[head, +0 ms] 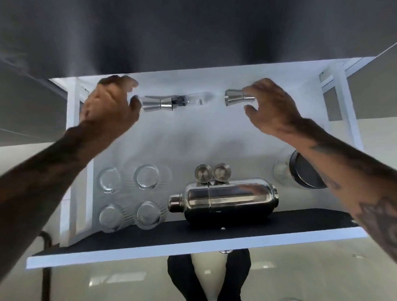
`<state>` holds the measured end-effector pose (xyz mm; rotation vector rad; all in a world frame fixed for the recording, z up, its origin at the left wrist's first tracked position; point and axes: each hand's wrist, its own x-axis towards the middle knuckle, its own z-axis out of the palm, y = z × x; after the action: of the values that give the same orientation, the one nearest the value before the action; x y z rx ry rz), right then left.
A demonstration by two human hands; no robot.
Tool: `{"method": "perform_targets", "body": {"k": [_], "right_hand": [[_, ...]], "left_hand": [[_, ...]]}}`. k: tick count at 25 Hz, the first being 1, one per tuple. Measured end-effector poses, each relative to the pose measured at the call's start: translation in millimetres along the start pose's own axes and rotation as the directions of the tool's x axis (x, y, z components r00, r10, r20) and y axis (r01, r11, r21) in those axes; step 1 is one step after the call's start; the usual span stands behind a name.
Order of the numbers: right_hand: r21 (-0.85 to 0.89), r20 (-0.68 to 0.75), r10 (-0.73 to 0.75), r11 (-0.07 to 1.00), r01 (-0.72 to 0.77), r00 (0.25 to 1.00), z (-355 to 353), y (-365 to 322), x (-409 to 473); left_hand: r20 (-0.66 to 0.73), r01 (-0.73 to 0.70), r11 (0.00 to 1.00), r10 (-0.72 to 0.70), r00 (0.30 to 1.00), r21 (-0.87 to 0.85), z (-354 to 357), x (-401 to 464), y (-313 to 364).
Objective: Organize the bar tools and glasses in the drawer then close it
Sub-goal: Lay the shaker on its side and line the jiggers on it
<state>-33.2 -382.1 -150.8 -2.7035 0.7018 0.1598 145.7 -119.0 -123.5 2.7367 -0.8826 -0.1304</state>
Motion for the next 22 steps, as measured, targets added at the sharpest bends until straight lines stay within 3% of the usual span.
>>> {"method": "perform_targets", "body": {"k": [2,4,7,9,12,14,18,22], "right_hand": [[-0.020,0.060,-0.037,0.999,0.039,0.998,10.1,1.5,18.4],[-0.104,0.069,-0.047,0.993,0.054,0.996,22.9,1.9,22.2],[-0.205,0.084,-0.003,0.979,0.020,0.996,35.7,4.0,15.8],[-0.080,0.111,-0.013,0.997,0.022,0.994,35.5,5.7,5.2],[0.275,0.076,-0.058,0.961,0.034,0.995,25.3,5.7,-30.5],[0.411,0.087,-0.061,0.911,0.020,0.994,22.2,6.2,-61.0],[0.324,0.301,-0.138,0.945,0.036,0.944,29.8,3.7,-91.3],[0.153,0.460,-0.148,0.984,0.086,0.875,22.8,4.3,-87.0]], "left_hand": [[0.183,-0.160,0.980,0.137,0.974,0.117,27.0,13.9,-7.6],[0.255,-0.256,0.947,0.203,0.945,0.195,50.9,14.9,-6.4],[0.232,-0.268,0.904,0.197,0.953,0.333,67.0,11.4,-6.0],[0.185,-0.257,0.908,0.204,0.961,0.332,62.3,8.0,-6.6],[0.143,-0.256,0.958,0.238,0.961,0.131,40.8,-3.3,-2.6],[0.150,-0.287,0.955,0.295,0.944,-0.075,24.5,-13.5,9.3],[0.166,-0.366,0.876,0.430,0.887,-0.312,15.9,-26.9,58.9],[0.389,-0.267,0.869,0.436,0.812,-0.417,38.0,-31.4,112.7]]}}
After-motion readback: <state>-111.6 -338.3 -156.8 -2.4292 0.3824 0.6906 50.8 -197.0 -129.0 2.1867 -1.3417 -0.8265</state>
